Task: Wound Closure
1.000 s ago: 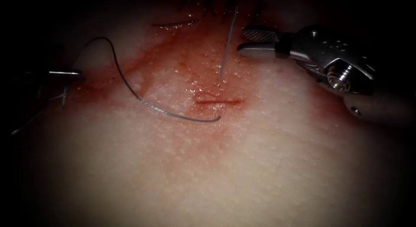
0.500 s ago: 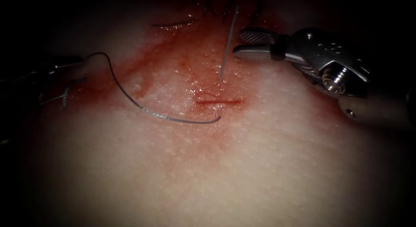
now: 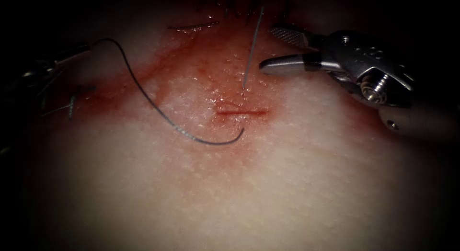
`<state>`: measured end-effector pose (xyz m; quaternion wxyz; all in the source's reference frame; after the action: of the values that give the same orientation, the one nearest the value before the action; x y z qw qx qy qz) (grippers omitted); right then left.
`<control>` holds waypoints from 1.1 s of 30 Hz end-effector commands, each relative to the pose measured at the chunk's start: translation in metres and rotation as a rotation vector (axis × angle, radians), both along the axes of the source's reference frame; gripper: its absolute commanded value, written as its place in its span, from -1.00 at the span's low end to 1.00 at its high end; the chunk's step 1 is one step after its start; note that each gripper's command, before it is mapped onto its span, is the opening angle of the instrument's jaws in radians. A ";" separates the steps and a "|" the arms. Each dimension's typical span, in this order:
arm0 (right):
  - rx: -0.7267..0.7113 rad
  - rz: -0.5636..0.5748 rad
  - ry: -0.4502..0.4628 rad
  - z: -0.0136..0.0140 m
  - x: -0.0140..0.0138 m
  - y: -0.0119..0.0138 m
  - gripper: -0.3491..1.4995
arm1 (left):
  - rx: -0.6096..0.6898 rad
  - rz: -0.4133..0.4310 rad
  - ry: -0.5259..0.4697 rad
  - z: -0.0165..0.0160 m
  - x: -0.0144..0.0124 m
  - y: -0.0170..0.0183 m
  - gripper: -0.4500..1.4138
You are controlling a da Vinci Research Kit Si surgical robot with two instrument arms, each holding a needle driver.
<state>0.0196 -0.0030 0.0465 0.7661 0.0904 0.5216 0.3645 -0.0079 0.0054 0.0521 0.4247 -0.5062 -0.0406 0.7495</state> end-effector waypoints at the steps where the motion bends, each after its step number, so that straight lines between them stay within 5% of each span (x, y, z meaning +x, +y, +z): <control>1: 0.006 -0.023 0.026 0.0005 0.0009 -0.0003 0.20 | -0.011 0.001 -0.018 -0.0001 -0.0012 0.0000 -1.00; 10: -0.083 -0.086 0.087 0.0013 0.0033 -0.0016 0.22 | -0.054 0.043 -0.083 -0.0044 -0.0072 -0.0012 -1.00; 11: -0.089 -0.126 0.115 0.0016 0.0041 -0.0023 -0.11 | -0.064 0.051 -0.090 -0.0049 -0.0084 -0.0014 -1.00; 15: -0.102 -0.176 0.152 0.0018 0.0061 -0.0038 -0.35 | -0.093 0.068 -0.091 -0.0054 -0.0102 -0.0015 -1.00; 19: -0.110 -0.208 0.187 0.0012 0.0074 -0.0049 -1.00 | -0.113 0.068 -0.074 -0.0049 -0.0113 -0.0012 -1.00; 33: -0.235 -0.206 0.371 -0.0030 0.0090 -0.0043 -1.00 | -0.147 0.108 0.036 0.0005 -0.0146 -0.0022 -1.00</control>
<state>0.0278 -0.0072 0.0427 0.6923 0.1114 0.6844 0.1999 -0.0222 0.0030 0.0520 0.3421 -0.5180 0.0007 0.7840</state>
